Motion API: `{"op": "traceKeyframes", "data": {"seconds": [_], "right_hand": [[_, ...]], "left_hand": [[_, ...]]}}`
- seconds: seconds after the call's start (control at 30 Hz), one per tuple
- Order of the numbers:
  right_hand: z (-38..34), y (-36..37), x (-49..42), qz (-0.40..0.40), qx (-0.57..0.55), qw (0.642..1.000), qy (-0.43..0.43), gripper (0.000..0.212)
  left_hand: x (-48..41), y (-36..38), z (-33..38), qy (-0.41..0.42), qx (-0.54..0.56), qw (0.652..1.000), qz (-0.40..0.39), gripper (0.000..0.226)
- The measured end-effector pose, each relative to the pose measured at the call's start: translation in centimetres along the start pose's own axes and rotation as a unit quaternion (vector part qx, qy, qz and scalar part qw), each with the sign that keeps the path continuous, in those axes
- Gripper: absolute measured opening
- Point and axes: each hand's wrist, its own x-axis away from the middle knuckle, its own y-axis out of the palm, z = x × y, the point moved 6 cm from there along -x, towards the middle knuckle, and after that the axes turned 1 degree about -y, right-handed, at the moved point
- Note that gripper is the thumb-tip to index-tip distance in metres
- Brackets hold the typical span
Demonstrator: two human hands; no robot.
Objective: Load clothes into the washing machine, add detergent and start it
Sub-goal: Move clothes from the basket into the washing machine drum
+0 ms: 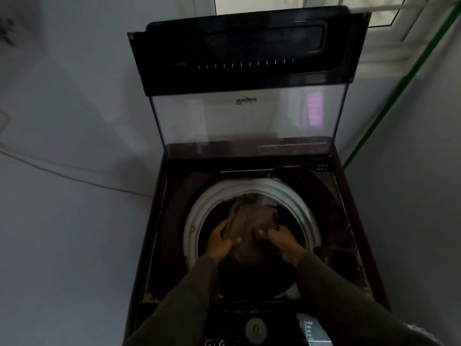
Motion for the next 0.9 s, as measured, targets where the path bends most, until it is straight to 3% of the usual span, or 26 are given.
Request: {"op": "traceKeyframes", "data": {"seconds": [0.07, 0.1, 0.2, 0.23, 0.37, 0.4, 0.5, 0.6, 0.73, 0.9], "right_hand": [[1.5, 0.1, -1.8, 0.018, 0.012, 1.0, -0.002, 0.09], [1.9, 0.3, -2.5, 0.019, 0.015, 1.0, -0.004, 0.09], [0.1, 1.3, -2.0, 0.026, 0.015, 0.999, -0.013, 0.048], [-0.2, 1.6, -2.2, 0.029, 0.018, 0.999, -0.018, 0.043], [-0.4, 2.8, -3.6, 0.031, 0.113, 0.991, -0.062, 0.081], [0.1, 3.0, -4.3, 0.029, 0.153, 0.985, -0.07, 0.08], [0.7, 4.2, -3.8, 0.022, 0.239, 0.968, -0.078, 0.061], [3.5, 4.0, -4.4, 0.043, 0.22, 0.973, -0.063, 0.064], [1.8, 4.7, -0.9, 0.04, 0.257, 0.962, -0.087, 0.056], [1.3, 5.4, 1.9, 0.012, 0.387, 0.911, -0.14, 0.059]], "left_hand": [[-0.8, 0.0, -1.2, -0.017, -0.006, 1.0, -0.011, 0.069], [-1.2, 0.0, -1.5, -0.026, -0.009, 0.999, -0.017, 0.069], [-2.4, -0.6, -1.7, -0.028, -0.008, 0.999, -0.028, 0.069], [-2.9, -0.8, -1.7, -0.027, -0.005, 0.999, -0.025, 0.068], [-4.1, -2.0, -2.1, -0.019, -0.003, 1.0, 0.003, 0.057], [-4.3, -2.1, -2.2, -0.018, -0.014, 1.0, 0.004, 0.055], [-4.4, -1.9, -3.0, -0.018, -0.063, 0.998, -0.007, 0.05], [-4.1, -1.7, -4.3, -0.027, -0.094, 0.995, -0.026, 0.052], [-3.6, -1.8, -5.6, -0.024, -0.173, 0.984, -0.041, 0.051], [-1.4, -1.4, -3.8, 0.085, -0.335, 0.937, -0.057, 0.055]]}}
